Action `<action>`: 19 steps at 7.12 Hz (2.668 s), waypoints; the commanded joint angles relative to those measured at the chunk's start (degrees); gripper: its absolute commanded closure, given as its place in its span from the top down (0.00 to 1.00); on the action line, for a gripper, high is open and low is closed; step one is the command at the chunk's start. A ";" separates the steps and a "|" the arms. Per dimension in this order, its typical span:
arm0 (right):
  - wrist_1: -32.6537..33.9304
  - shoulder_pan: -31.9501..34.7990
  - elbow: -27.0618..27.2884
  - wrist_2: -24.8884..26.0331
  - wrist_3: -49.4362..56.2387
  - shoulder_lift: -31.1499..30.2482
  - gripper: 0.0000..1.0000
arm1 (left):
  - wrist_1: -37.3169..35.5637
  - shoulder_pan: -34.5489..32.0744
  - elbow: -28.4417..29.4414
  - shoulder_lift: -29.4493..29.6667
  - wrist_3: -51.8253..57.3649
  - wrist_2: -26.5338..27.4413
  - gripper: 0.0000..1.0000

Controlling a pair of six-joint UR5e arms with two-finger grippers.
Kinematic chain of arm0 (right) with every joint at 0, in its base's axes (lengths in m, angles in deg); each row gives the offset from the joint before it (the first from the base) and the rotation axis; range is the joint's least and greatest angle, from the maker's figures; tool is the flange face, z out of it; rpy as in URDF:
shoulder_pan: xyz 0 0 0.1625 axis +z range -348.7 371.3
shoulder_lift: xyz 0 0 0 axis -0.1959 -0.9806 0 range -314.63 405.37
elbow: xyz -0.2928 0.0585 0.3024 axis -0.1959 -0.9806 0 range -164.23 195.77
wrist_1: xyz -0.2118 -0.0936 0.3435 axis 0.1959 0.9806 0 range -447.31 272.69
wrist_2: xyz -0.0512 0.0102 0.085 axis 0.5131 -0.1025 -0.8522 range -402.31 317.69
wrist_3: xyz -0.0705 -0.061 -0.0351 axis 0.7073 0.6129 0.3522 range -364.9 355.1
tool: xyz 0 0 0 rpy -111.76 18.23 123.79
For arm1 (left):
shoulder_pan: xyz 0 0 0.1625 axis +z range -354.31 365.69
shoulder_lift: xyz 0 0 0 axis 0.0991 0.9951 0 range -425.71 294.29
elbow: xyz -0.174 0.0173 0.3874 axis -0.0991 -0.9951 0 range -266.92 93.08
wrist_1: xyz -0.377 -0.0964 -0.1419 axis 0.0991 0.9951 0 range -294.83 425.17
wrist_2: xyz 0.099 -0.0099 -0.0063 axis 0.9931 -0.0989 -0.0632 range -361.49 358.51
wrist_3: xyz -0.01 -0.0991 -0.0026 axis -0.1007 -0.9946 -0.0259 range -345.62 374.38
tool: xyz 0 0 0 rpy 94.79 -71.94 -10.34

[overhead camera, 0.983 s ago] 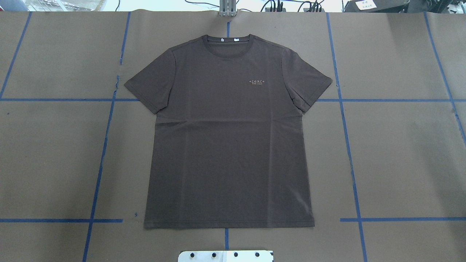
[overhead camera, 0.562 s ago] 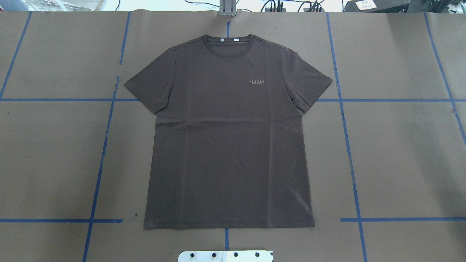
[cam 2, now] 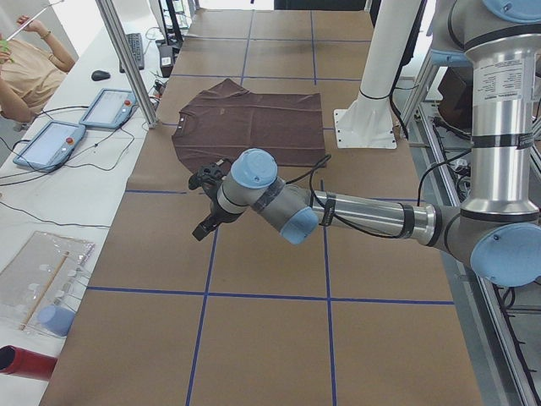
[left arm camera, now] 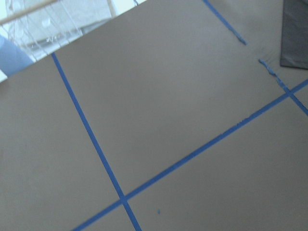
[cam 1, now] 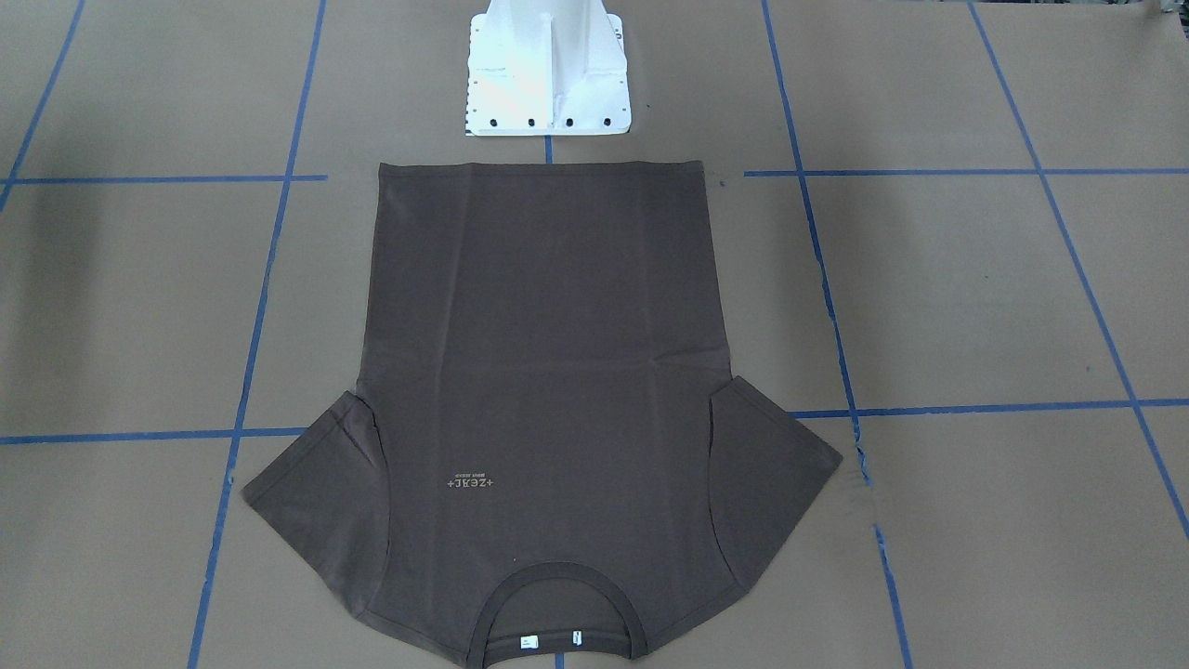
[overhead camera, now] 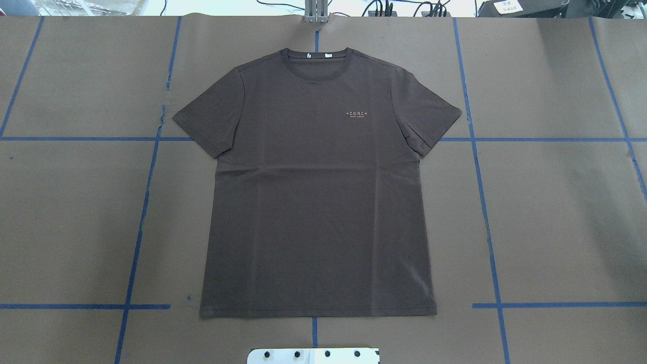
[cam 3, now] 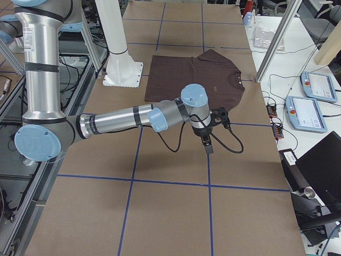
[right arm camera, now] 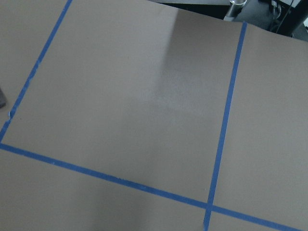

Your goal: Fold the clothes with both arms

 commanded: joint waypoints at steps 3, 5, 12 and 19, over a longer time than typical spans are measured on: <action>-7.53 -10.35 -9.74 2.15 -31.10 15.78 0.99 | 6.52 0.13 1.95 1.35 -7.66 0.04 1.00; -11.74 -24.28 -11.76 17.97 -51.21 22.62 0.91 | 6.52 0.21 1.95 1.44 -7.67 0.04 1.00; -12.29 -36.05 -21.61 31.60 -55.00 26.88 0.73 | 6.52 0.39 2.21 1.44 -7.67 0.04 1.00; -12.29 -37.72 -24.60 33.72 -55.09 26.79 0.67 | 6.43 0.39 2.30 1.44 -7.67 -0.05 1.00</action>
